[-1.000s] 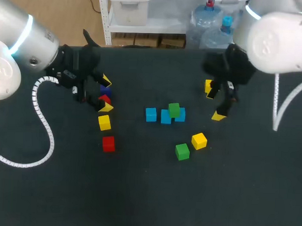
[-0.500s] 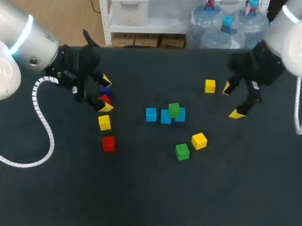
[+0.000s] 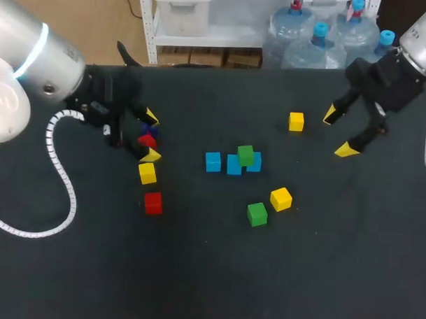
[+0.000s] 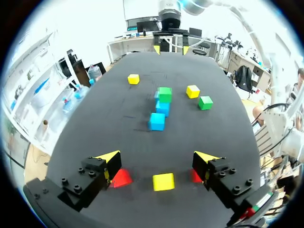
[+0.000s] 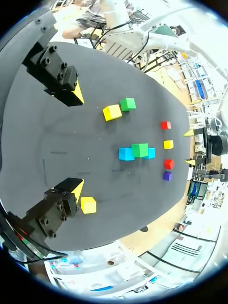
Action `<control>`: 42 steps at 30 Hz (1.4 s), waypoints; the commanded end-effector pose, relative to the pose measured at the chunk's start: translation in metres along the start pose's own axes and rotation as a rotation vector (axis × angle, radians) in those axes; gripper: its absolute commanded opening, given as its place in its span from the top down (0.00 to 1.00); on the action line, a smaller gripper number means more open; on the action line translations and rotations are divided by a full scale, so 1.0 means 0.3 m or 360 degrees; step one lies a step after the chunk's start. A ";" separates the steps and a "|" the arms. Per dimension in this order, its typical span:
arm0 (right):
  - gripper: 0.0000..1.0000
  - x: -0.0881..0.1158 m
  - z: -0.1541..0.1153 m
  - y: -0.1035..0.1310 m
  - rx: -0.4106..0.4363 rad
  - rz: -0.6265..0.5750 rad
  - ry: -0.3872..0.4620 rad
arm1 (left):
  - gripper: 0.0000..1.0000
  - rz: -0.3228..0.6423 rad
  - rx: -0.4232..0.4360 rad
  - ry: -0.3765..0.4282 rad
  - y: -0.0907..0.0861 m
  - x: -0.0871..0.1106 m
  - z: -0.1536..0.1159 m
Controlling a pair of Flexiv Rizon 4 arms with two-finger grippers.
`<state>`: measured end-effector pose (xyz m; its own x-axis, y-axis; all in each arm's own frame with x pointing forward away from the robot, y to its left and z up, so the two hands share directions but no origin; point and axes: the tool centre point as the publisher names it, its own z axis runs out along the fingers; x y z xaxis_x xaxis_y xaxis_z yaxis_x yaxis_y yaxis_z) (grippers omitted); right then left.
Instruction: Place the blue cubes, place green cubes on the blue cubes, place the yellow cubes on the green cubes, then place the red cubes on the yellow cubes, and place purple cube on the red cubes.
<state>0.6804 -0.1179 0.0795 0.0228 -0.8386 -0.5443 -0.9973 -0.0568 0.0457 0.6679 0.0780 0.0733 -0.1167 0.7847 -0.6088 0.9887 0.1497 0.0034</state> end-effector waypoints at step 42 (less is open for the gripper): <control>0.00 -0.113 0.075 -0.039 -0.0041 -0.0115 -0.0247 | 0.00 -0.0163 -0.0111 0.0248 -0.260 -0.128 0.225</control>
<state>0.6825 -0.0798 0.0836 0.0980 -0.7356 -0.6703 -0.9898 -0.1422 0.0114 0.6011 -0.0049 0.0431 -0.2358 0.8458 -0.4786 0.9621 0.2726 0.0075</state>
